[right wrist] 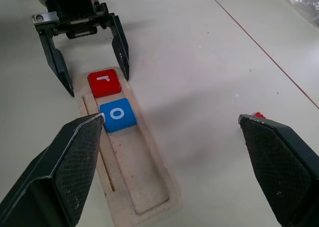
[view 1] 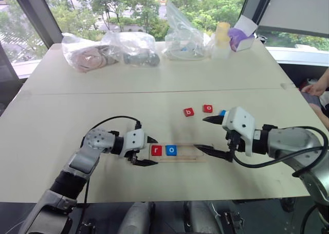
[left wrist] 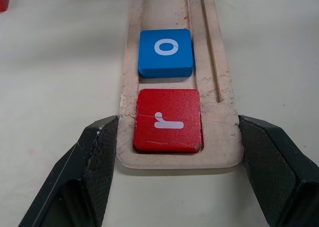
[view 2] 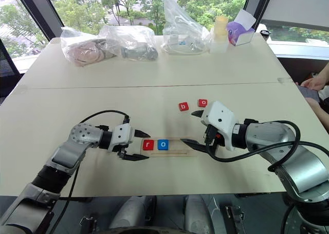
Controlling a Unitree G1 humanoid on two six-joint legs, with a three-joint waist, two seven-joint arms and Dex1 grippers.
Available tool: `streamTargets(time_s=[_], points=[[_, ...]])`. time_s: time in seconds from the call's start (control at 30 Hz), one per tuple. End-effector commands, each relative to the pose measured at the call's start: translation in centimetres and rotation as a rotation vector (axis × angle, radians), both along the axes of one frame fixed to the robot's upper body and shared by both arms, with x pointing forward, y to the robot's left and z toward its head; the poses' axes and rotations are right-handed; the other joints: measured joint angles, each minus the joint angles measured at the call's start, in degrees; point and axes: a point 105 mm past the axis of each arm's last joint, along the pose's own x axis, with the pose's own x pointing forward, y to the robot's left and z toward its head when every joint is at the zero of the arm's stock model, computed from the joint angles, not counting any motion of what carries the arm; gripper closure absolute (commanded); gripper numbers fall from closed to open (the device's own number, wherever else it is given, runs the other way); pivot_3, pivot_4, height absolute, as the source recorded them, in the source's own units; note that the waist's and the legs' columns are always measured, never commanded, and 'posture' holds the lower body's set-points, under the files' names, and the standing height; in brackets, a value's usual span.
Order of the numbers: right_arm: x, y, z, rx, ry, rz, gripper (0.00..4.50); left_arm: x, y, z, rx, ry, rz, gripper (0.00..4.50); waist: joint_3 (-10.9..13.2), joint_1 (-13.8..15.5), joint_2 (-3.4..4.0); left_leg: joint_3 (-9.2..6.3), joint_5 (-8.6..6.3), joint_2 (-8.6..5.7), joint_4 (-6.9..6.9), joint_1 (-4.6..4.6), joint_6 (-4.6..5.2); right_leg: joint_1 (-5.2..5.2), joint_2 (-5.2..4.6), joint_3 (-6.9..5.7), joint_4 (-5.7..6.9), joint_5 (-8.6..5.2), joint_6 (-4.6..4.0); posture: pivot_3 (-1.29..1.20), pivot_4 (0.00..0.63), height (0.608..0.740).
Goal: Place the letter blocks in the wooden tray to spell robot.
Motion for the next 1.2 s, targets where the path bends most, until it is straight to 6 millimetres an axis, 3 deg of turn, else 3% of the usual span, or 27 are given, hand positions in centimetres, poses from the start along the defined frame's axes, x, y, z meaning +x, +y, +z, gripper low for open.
streamTargets(time_s=[0.03,0.1,0.3,0.5,0.73,0.87,1.0,1.2], points=[[0.0,0.2,0.7,-0.01,-0.041,0.019,0.0,-1.1,0.8,-2.6,0.083,0.097,0.021,0.9,0.0,0.0,0.0,0.0,0.0,0.0,0.0,0.0,0.0,0.01,0.0,0.0,-0.02,0.0,0.0,0.0,0.15,0.74],[0.1,0.2,0.7,-0.01,-0.041,0.02,0.0,-1.0,1.1,-2.9,0.095,0.1,0.03,0.04,0.0,0.0,0.0,0.0,0.0,0.0,0.0,0.0,0.0,0.02,0.0,0.0,-0.07,0.0,0.0,0.0,0.15,0.74],[1.1,0.4,0.7,-0.001,-0.068,-0.008,0.0,-0.8,2.2,-2.9,0.111,0.088,0.053,0.04,0.0,-0.2,0.04,0.01,0.0,0.03,-0.14,0.01,0.0,0.02,0.02,0.0,-0.21,0.01,0.0,0.0,0.15,0.74],[6.6,0.6,-0.8,0.048,-0.081,-0.253,0.0,-0.6,5.9,-2.3,0.148,0.058,0.14,0.04,-0.1,-1.9,-0.08,0.03,0.04,0.13,-0.44,0.18,-0.06,-0.03,0.1,0.09,-0.22,0.05,-0.09,0.0,0.15,0.74],[10.4,2.2,-3.1,0.094,0.017,-0.458,0.0,-1.1,10.3,-0.8,0.13,0.063,0.281,0.04,-0.1,-2.4,-0.04,0.04,0.16,0.34,-0.91,0.28,-0.23,-0.52,0.37,0.24,0.3,0.01,-0.42,0.0,0.15,0.74],[11.0,3.0,-3.3,0.127,0.042,-0.494,0.0,-1.5,10.7,1.3,0.021,0.057,0.31,0.04,-0.1,-2.1,0.0,0.01,0.19,0.43,-0.93,0.18,-0.29,-0.7,0.48,0.2,0.38,0.0,-0.54,0.0,0.15,0.74],[11.6,4.1,-4.1,0.142,0.071,-0.521,0.0,-1.6,9.9,4.8,-0.136,0.041,0.327,0.04,0.0,-1.9,-0.04,0.06,0.2,0.39,-0.89,0.07,-0.31,-0.78,0.46,0.18,0.37,0.01,-0.52,0.0,0.15,0.74],[12.6,5.0,-5.0,0.149,0.088,-0.541,0.0,-1.9,8.4,7.0,-0.236,0.064,0.322,0.04,0.0,-1.7,-0.05,0.08,0.22,0.24,-0.87,0.05,-0.35,-0.76,0.42,0.19,0.36,0.02,-0.49,0.0,0.15,0.74]])
